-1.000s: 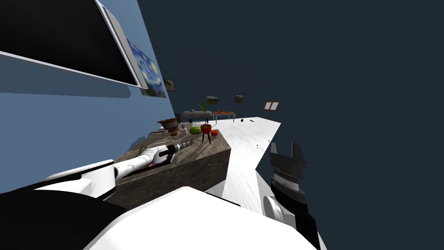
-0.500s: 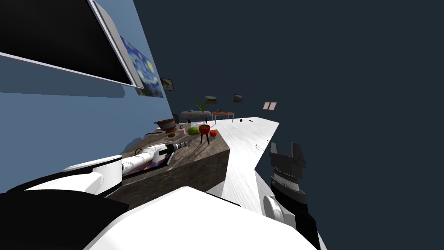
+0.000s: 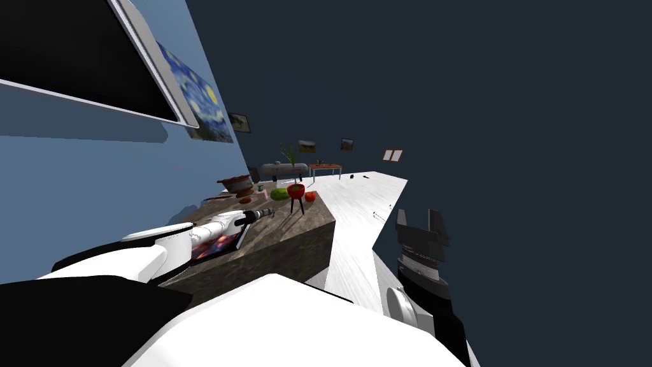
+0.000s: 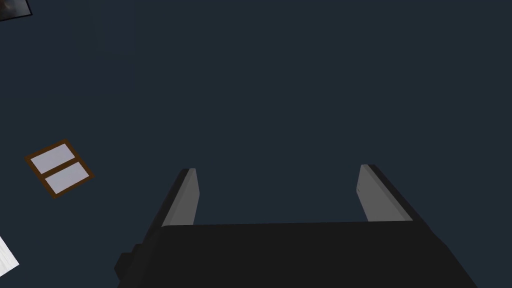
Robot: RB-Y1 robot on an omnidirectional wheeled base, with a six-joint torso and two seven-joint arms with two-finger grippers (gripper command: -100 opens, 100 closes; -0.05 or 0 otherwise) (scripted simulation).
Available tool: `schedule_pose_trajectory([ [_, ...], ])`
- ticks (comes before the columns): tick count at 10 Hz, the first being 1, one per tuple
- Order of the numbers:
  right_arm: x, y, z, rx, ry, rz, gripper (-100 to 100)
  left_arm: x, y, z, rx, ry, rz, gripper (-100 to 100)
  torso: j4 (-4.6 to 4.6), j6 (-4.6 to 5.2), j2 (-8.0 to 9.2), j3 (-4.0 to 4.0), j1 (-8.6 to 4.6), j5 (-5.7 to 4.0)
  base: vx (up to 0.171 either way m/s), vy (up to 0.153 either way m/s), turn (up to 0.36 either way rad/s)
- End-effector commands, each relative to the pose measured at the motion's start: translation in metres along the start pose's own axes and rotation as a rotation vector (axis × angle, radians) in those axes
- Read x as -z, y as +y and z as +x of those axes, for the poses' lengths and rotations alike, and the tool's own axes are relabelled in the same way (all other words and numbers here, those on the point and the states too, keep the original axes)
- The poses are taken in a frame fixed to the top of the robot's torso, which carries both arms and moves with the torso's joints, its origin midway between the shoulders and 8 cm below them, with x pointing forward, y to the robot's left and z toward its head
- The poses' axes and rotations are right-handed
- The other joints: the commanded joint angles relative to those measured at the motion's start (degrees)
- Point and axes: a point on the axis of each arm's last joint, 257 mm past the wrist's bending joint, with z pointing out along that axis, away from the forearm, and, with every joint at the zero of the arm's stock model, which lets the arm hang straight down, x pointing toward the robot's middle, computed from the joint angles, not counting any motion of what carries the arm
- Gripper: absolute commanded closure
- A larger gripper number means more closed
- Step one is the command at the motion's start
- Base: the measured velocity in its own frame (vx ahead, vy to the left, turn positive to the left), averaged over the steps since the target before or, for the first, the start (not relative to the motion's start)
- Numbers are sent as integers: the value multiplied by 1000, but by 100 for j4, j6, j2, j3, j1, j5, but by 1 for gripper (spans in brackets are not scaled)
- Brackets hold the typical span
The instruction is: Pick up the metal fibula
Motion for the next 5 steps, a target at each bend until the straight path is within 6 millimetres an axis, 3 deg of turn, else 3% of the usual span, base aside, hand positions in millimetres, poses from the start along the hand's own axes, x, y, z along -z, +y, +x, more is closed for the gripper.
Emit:
schedule_pose_trajectory([
  [1,0,0,0,0,0,0,0,0,15,3,6,10,-46,-100,0,0,0,0,0,0,45,-14,-74],
  [2,0,0,0,0,0,0,0,0,21,14,8,28,-62,-100,0,0,0,0,-1,0,37,-6,-53],
  [3,0,0,0,0,0,0,0,1,16,9,7,18,-48,-100,0,-1,3,1,1,1,13,-1,-7],
  [4,0,0,0,0,0,0,0,0,17,10,8,20,-51,0,2,-2,11,6,3,0,0,0,0],
  [5,0,0,0,0,0,0,0,-3,12,12,10,17,-55,-100,4,-2,16,9,3,1,-10,27,-29],
])
